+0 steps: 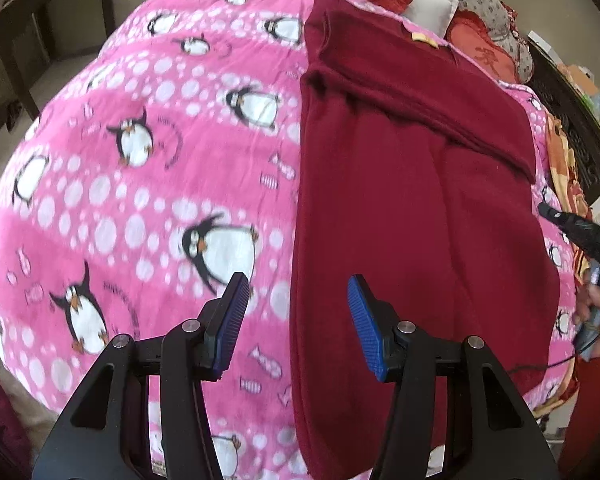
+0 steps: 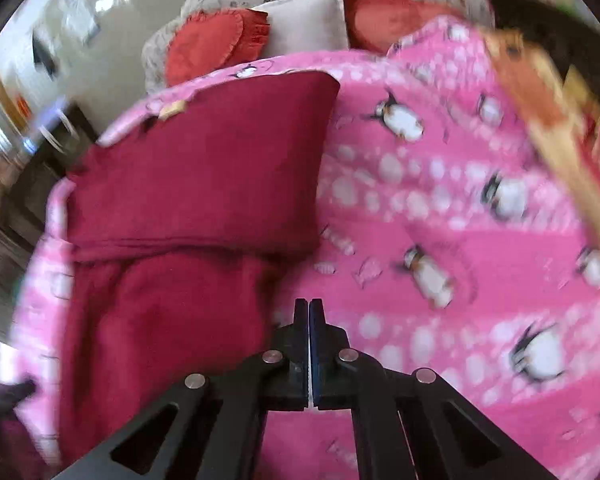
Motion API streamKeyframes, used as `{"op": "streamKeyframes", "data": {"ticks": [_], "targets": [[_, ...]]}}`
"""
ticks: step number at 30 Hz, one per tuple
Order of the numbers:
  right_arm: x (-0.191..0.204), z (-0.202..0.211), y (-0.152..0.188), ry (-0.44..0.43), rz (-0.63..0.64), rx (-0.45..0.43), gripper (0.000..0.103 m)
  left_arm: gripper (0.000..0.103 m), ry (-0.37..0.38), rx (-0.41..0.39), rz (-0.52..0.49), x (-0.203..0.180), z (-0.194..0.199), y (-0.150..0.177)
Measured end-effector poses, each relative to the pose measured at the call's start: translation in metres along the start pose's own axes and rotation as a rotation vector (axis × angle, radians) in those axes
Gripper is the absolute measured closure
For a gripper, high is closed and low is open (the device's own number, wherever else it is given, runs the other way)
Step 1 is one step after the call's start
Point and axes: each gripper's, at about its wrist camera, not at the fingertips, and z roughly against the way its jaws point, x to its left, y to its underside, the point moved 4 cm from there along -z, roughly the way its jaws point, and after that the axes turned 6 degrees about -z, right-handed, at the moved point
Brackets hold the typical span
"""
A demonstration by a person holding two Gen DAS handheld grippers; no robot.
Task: Fold small clothes
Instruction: 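Release the left gripper and pull both tools back from the folded sweatshirt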
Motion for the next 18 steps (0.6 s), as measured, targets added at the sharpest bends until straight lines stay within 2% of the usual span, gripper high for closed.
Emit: {"op": "streamKeyframes", "data": {"ticks": [2, 4, 5, 6, 8, 12, 18], "targets": [[0.001, 0.022, 0.01, -0.125, -0.012, 0.022, 0.101, 0.052, 0.008, 0.012, 0.0, 0.0, 0.001, 0.007], [0.005, 0.038, 0.023, -0.143, 0.031, 0.063, 0.092, 0.052, 0.027, 0.016, 0.007, 0.002, 0.004, 0.014], [0.007, 0.05, 0.036, -0.159, 0.06, 0.091, 0.074, 0.052, 0.044, 0.017, 0.017, 0.003, 0.006, 0.018], [0.006, 0.056, 0.046, -0.172, 0.068, 0.104, 0.047, 0.052, 0.057, 0.02, 0.027, 0.004, 0.008, 0.023], [0.003, 0.073, 0.072, -0.208, 0.074, 0.125, 0.035, 0.052, 0.098, 0.04, 0.057, 0.006, 0.01, 0.033], [-0.007, 0.085, 0.11, -0.221, 0.057, 0.167, 0.035, 0.052, 0.106, 0.071, 0.055, 0.005, 0.013, 0.051], [-0.038, 0.081, 0.147, -0.252, -0.109, 0.161, 0.035, 0.048, 0.144, 0.134, 0.098, 0.0, 0.002, 0.071]]}}
